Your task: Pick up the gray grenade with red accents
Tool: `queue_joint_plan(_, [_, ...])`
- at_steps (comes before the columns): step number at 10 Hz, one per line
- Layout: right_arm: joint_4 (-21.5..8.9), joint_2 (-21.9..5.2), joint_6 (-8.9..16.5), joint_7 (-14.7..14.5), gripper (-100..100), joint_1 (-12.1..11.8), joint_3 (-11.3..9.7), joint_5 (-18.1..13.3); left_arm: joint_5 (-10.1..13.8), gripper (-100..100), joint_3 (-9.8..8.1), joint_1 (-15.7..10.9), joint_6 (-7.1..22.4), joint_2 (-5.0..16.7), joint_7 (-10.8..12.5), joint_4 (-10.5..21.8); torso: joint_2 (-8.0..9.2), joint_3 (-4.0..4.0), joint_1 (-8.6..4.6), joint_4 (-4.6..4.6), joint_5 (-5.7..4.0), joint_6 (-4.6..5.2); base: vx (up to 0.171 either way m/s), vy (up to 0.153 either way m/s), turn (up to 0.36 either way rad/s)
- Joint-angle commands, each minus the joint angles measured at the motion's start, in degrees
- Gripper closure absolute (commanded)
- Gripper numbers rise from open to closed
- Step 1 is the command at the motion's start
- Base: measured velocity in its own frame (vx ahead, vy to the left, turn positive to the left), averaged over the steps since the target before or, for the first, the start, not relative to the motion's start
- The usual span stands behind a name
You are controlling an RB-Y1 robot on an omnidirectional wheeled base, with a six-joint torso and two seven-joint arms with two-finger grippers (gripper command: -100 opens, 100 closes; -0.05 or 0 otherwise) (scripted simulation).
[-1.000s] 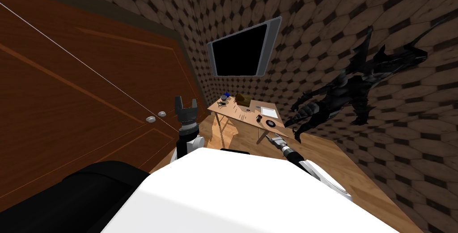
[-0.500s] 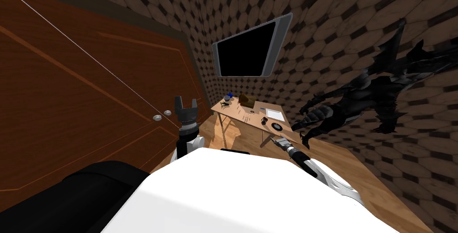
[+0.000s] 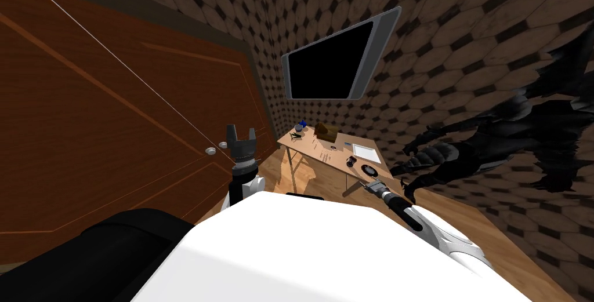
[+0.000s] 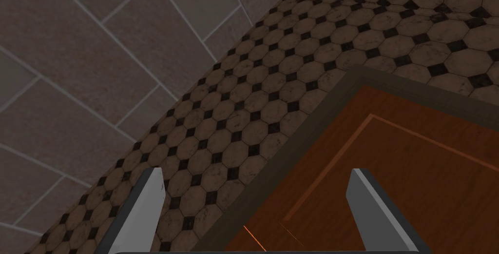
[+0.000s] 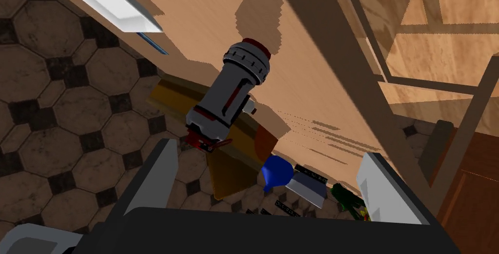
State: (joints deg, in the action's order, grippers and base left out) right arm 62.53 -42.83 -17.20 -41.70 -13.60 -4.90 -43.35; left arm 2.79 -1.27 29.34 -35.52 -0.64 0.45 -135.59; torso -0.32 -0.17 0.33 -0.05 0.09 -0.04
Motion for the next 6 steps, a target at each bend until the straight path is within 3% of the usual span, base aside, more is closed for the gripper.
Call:
queue_joint_plan(1, [-2.8, -0.2, 0.0, -2.1, -100, 1.4, 0.1, -0.5, 0.0, 0, 0.00, 0.0, 0.0, 0.0, 0.0, 0.0, 0.00, 0.00, 0.00, 0.00, 0.00, 0.00, 0.069, 0.050, 0.063])
queue_joint_plan(6, [-10.6, -6.2, 2.8, -9.7, -100, 5.6, -2.0, -3.0, 0.0, 0, 0.00, 0.0, 0.0, 0.0, 0.0, 0.0, -0.18, -0.10, 0.02, -0.04, 0.01, 0.01, 0.106, 0.065, 0.155])
